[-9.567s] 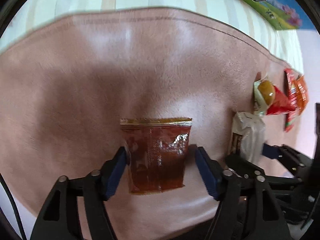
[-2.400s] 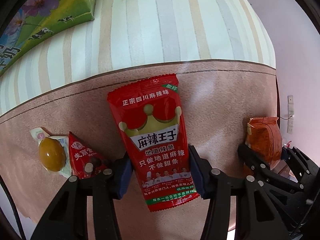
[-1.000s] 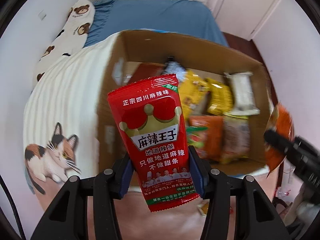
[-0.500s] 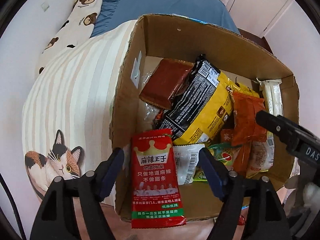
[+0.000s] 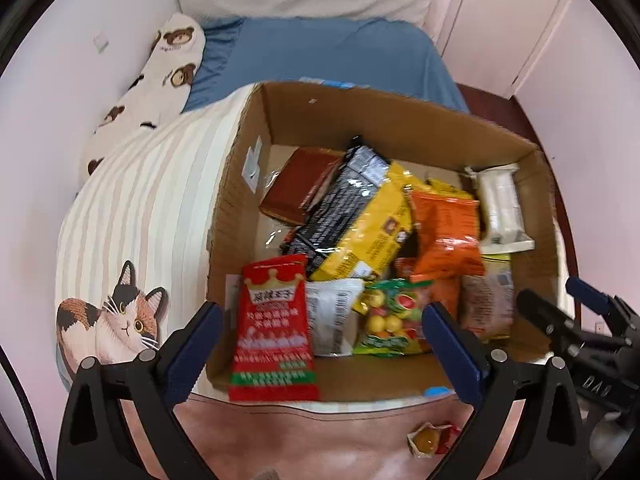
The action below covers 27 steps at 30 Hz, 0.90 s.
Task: Organize snacks
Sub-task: 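Open both tools to drop the packets into the box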
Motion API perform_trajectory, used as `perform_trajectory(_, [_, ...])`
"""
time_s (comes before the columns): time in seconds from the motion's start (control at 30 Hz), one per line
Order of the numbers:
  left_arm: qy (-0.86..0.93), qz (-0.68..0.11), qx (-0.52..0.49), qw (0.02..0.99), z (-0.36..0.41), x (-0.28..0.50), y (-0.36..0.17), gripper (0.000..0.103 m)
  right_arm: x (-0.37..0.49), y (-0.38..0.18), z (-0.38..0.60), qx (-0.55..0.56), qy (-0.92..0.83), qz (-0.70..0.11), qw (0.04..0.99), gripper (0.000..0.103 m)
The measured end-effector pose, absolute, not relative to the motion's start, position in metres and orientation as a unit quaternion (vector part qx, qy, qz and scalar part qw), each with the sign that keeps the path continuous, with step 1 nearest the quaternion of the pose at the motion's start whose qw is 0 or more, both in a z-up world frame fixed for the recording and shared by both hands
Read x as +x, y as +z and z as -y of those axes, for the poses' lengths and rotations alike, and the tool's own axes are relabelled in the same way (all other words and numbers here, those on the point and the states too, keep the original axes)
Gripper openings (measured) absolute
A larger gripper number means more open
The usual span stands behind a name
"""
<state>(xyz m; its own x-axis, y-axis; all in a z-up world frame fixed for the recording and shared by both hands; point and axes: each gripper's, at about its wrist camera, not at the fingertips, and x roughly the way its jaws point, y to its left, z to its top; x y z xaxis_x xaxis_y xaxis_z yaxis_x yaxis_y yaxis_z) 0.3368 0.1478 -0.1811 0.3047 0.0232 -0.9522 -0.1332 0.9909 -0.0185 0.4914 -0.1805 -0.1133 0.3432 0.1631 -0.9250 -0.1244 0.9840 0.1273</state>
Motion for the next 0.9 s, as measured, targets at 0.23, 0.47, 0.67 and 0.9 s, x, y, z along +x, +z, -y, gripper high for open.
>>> perform_trajectory(0.23, [0.045, -0.546, -0.026, 0.836, -0.123, 0.301, -0.149, 0.101, 0.444, -0.083, 0.196, 0.006, 0.075, -0.531, 0.844, 0.1])
perform_trajectory(0.47, [0.037, -0.51, -0.016, 0.859, -0.104, 0.268, -0.115, 0.101, 0.403, -0.042, 0.21, 0.015, 0.072, -0.491, 0.868, 0.1])
perform_trajectory(0.67, [0.032, -0.491, -0.015, 0.871, -0.093, 0.245, -0.096, 0.101, 0.379, -0.018, 0.218, 0.027, 0.078, -0.47, 0.879, 0.1])
perform_trajectory(0.9, [0.036, -0.484, -0.027, 0.874, -0.09, 0.226, -0.091, 0.101, 0.363, -0.008, 0.225, 0.035, 0.089, -0.465, 0.88, 0.1])
